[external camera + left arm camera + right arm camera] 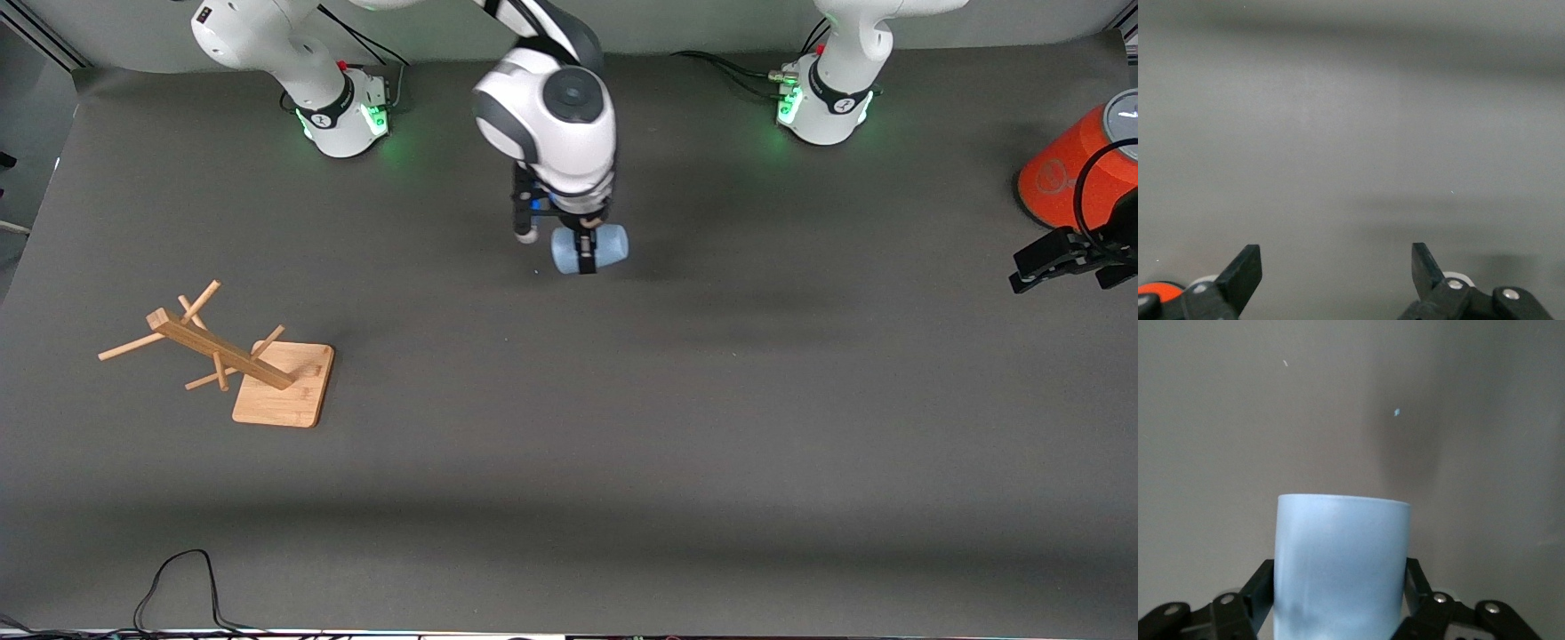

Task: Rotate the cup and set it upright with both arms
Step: 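Carry the blue cup with the right gripper toward the table middle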

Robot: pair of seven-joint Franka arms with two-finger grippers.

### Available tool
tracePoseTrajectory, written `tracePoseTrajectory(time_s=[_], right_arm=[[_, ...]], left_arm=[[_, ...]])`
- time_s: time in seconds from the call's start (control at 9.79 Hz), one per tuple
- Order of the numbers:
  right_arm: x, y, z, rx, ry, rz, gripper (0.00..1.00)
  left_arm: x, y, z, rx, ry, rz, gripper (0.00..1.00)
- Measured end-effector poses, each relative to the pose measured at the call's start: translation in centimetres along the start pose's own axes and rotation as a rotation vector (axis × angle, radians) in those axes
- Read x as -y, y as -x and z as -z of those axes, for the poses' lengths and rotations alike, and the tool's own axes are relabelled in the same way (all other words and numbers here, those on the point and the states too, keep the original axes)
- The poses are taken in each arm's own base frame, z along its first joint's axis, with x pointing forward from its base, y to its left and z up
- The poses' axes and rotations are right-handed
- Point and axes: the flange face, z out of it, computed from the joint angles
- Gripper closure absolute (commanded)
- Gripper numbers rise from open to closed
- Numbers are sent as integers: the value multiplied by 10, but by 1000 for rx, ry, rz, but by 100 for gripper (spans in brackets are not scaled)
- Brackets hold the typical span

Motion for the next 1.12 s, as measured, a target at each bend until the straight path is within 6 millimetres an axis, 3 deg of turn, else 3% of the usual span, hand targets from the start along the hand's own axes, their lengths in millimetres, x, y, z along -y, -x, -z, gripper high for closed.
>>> tracePoseTrajectory(time_s=[0.31,0.72,0.92,1.12], right_arm=[[-4,32,-79,-45,-10,-38,56],[9,42,-134,-91,-48,-91,51],[12,49,-141,-78,-63,-96,37],[12,50,-143,-72,-68,-96,7]], left_arm=[[0,0,0,0,0,-1,0],[-12,1,1,-2,2,-20,0],[-12,1,1,-2,2,-21,0],[-12,1,1,0,2,-21,0]])
